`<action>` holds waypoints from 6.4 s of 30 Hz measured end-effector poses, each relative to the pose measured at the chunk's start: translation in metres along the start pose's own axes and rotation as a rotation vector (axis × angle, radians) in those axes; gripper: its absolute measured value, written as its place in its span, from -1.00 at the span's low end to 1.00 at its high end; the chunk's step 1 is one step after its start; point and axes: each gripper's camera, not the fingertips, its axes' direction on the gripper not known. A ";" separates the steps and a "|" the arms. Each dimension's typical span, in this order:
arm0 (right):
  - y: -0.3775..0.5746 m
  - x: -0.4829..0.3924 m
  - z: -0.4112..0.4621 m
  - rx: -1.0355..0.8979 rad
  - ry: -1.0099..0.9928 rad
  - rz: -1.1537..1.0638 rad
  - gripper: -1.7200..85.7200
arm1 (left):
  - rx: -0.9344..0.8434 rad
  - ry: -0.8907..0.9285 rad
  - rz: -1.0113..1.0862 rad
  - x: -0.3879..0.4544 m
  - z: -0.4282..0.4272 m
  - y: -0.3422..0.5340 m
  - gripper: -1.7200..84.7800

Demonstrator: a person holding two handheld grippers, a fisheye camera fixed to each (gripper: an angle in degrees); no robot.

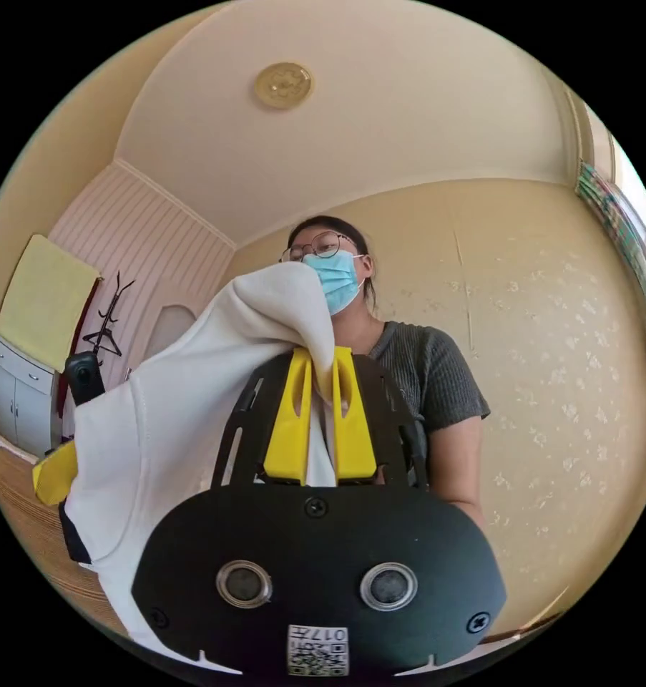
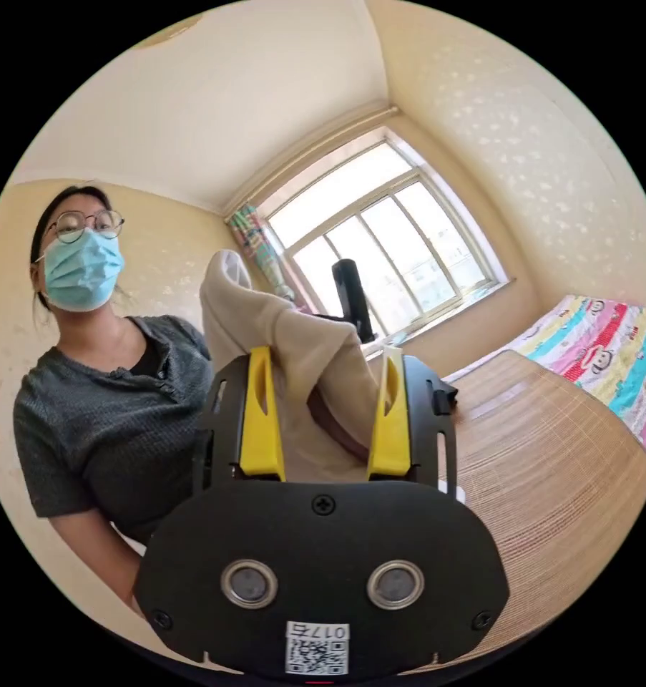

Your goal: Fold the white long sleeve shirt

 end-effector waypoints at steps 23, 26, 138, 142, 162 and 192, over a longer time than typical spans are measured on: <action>-0.044 -0.031 0.105 -0.186 1.127 0.024 -0.92 | -0.153 -1.382 -0.572 -0.080 0.161 0.015 -0.47; -0.048 -0.030 0.130 -0.251 1.197 -0.009 -0.91 | -0.131 -1.440 -0.622 -0.108 0.188 0.022 -0.46; 0.177 0.233 -0.298 -0.714 0.971 1.433 -0.80 | 0.199 -1.539 -1.930 0.248 -0.393 0.016 -0.83; 0.160 0.184 -0.354 -0.894 1.102 1.337 -0.87 | 0.054 -1.499 -1.937 0.263 -0.398 0.012 -0.83; 0.185 0.059 -0.486 -1.025 1.304 1.460 -0.88 | -0.049 -0.957 -1.722 0.221 -0.368 0.014 -0.87; 0.359 -0.040 -0.624 1.985 0.187 1.543 -0.78 | 0.688 -1.515 -2.095 0.477 -0.312 -0.007 -0.98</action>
